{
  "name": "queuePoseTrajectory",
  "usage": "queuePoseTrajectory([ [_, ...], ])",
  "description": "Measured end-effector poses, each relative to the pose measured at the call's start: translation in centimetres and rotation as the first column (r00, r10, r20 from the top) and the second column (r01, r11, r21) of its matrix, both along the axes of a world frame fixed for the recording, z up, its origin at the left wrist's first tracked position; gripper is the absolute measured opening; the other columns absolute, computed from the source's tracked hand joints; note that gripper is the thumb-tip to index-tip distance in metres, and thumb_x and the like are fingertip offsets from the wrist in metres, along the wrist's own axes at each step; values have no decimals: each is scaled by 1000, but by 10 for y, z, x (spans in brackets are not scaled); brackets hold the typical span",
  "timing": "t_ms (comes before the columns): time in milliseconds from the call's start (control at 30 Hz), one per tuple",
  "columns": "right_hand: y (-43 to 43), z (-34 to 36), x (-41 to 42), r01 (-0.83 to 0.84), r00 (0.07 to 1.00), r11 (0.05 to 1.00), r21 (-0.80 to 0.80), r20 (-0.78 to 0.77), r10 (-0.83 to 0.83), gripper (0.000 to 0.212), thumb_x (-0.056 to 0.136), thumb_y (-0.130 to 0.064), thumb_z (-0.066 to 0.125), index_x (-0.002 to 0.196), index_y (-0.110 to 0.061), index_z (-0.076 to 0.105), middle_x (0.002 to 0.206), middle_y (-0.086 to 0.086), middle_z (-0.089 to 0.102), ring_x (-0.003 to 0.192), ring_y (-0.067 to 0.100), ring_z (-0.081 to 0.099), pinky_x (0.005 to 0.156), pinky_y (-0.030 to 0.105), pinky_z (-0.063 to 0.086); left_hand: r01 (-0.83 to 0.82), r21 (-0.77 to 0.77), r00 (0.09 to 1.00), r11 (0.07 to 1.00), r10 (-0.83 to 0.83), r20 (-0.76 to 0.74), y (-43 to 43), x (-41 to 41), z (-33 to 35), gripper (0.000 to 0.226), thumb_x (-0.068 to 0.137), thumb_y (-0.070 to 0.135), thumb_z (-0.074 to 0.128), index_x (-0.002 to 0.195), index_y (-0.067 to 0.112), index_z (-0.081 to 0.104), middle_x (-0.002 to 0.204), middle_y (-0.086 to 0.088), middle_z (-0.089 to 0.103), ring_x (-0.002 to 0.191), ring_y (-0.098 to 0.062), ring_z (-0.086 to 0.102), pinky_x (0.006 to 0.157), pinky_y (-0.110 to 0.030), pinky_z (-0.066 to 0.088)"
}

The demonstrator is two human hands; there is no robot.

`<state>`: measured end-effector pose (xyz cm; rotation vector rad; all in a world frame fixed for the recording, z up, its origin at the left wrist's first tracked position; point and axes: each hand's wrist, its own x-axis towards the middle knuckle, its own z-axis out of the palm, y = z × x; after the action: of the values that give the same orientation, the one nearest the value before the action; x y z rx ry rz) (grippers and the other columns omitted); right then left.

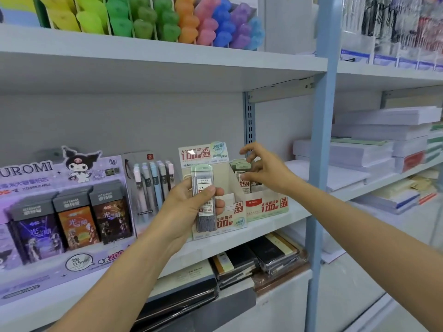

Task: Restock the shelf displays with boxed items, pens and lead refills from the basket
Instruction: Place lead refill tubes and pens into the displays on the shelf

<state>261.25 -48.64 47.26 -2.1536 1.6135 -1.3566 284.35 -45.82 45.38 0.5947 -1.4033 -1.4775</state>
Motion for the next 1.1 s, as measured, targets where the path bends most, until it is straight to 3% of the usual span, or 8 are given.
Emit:
queuePoseTrajectory([
  [200,-5,-4,5,175,973,979,-108,-135,-189,17,89,-21,67,105,-16,64,109,1,53,89,10,53,75,15,43,-12,-41,998,999,14,58,3,0,-2,26,94,8,56,120,12,56,87,-6,75,73,-17,70,65,-26,57],
  [300,8,4,9,177,981,968,-176,-51,-188,17,93,-27,61,108,-19,67,111,-3,52,91,10,55,76,17,43,-26,-74,995,997,33,99,6,-1,-2,27,94,9,56,120,14,55,88,-5,75,75,-17,70,66,-27,57],
  [500,48,9,33,-344,925,934,96,205,319,37,89,-36,67,123,-24,61,113,-6,68,97,8,67,80,24,56,-15,-142,989,990,35,140,18,-18,-5,38,87,10,67,118,16,47,94,-9,75,77,-19,73,66,-28,58],
  [600,56,3,35,-409,895,906,114,244,373,29,91,-23,66,118,-13,65,110,4,71,100,21,68,88,35,56,-69,-165,983,984,95,155,20,-26,-8,46,83,10,73,117,19,44,95,-7,75,82,-22,74,70,-34,59],
  [767,63,7,11,-411,880,908,82,297,372,26,94,-16,60,115,-2,64,102,14,71,91,17,70,79,24,55,-44,-225,966,973,98,238,20,-26,-10,26,89,16,67,112,23,56,100,-1,75,88,-11,72,68,-25,58],
  [833,62,13,-1,-353,900,934,58,295,322,27,93,-18,60,112,1,62,99,13,71,91,17,70,80,25,56,-124,-405,929,906,249,274,17,-24,-12,21,89,18,66,108,24,60,103,5,71,90,-2,67,73,-18,55],
  [933,58,27,-23,-235,905,970,-53,353,239,13,94,-19,59,101,-10,66,92,4,72,90,16,70,80,26,56,-196,-774,771,602,582,258,13,-17,-17,21,90,21,61,110,28,59,108,18,61,100,4,56,88,-14,45],
  [1100,39,36,-45,-59,945,992,-116,314,93,4,94,-18,61,96,-16,64,91,6,70,87,17,69,81,37,58,93,-927,486,363,796,360,7,-13,-36,48,90,32,58,137,26,47,143,10,45,135,-11,34,116,-32,5],
])
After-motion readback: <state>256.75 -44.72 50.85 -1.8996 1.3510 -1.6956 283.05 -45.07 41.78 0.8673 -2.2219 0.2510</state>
